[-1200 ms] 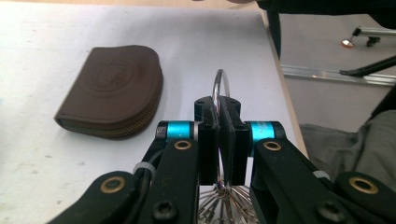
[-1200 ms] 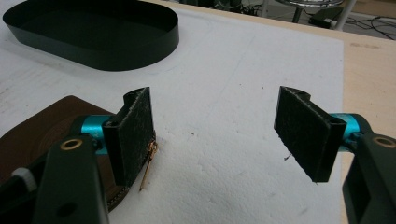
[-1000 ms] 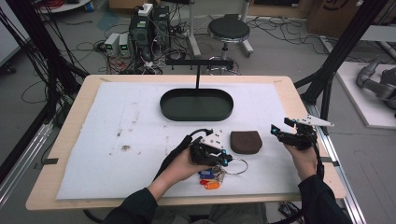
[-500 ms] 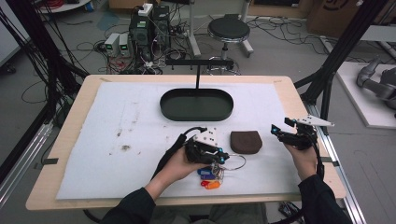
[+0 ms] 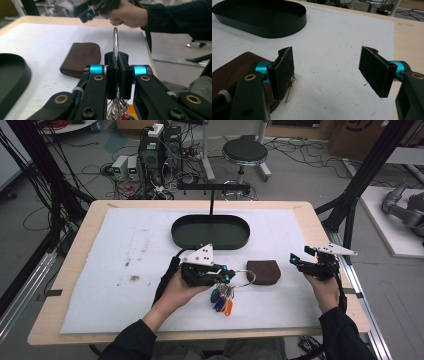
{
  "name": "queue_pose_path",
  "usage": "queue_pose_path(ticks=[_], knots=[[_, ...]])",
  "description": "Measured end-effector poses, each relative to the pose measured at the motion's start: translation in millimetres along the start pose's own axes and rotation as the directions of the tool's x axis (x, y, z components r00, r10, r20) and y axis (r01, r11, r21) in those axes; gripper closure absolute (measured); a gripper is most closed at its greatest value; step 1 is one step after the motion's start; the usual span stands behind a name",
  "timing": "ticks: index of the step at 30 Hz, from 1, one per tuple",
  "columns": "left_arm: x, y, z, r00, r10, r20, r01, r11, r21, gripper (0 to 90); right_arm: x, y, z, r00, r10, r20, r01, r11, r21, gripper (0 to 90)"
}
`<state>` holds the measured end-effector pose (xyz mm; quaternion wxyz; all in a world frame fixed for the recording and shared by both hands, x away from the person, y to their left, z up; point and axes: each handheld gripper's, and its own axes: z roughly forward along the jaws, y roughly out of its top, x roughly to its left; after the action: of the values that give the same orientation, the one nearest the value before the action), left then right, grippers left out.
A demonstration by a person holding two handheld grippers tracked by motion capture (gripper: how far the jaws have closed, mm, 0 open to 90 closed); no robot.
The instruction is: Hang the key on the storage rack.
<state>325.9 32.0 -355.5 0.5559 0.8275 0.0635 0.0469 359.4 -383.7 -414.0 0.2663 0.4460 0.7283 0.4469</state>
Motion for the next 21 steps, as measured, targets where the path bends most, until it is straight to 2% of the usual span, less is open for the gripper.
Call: queue_pose_path(ticks=[6, 12, 15, 21], knots=[[3.8, 6.9, -19.9, 0.9988, -0.003, -0.048, 0.0, 0.9983, -0.058, 86.5, 0.3, 0.1, 0.3, 1.0, 0.001, 0.003, -0.001, 1.0, -0.001, 28.9], [13.5, 11.2, -38.9, 0.9946, -0.013, -0.103, 0.001, 0.9936, -0.113, 86.5, 0.3, 0.2, 0.4, 1.0, 0.001, 0.003, -0.001, 1.0, -0.001, 28.9], [18.3, 12.7, -47.3, 0.9909, -0.021, -0.133, 0.003, 0.9905, -0.138, 86.5, 0.2, 0.2, 0.6, 1.0, 0.003, 0.004, -0.003, 1.0, 0.001, 28.9], [31.1, 16.9, -62.2, 0.9789, -0.031, -0.202, -0.002, 0.987, -0.16, 86.5, 0.4, 0.5, 1.1, 1.0, 0.003, 0.006, -0.003, 1.0, 0.002, 28.9]])
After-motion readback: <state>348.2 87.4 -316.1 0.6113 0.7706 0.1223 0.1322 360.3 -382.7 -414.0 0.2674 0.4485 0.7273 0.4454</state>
